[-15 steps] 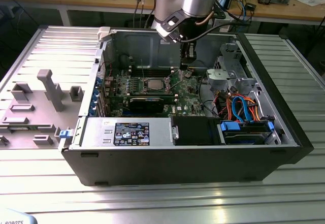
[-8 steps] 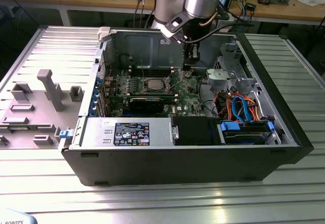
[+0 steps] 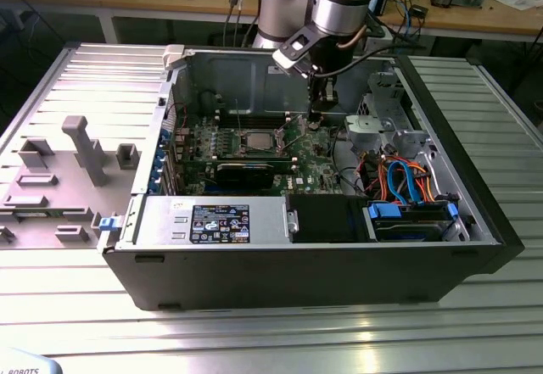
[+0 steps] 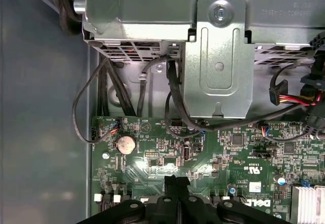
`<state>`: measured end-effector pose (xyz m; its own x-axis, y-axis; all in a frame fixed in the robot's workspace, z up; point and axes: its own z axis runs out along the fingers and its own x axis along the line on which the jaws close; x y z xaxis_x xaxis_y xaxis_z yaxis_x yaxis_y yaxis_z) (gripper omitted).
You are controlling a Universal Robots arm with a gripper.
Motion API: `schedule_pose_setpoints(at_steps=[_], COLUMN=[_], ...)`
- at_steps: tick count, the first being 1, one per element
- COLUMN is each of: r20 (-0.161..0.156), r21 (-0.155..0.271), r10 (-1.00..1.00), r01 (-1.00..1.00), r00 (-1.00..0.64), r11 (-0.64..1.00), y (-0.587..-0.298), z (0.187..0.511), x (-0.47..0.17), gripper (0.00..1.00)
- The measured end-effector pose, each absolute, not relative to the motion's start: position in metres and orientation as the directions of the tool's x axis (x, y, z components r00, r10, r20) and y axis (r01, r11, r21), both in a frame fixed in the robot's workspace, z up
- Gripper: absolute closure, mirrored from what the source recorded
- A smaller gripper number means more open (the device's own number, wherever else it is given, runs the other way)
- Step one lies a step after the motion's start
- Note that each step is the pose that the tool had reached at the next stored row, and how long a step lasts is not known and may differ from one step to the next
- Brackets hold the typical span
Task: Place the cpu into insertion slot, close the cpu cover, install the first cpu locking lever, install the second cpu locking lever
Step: 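Close the cpu cover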
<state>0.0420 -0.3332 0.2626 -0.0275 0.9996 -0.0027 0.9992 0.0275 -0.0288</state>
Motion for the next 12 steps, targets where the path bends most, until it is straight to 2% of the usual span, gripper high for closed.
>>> schedule_pose_setpoints(at_steps=[12], r20=[-0.003], r21=[-0.029], r10=[0.999], r01=[0.999], r00=[-0.032], r11=[0.032], y=[-0.3332], z=[0.2565], x=[0.0438], gripper=[0.89])
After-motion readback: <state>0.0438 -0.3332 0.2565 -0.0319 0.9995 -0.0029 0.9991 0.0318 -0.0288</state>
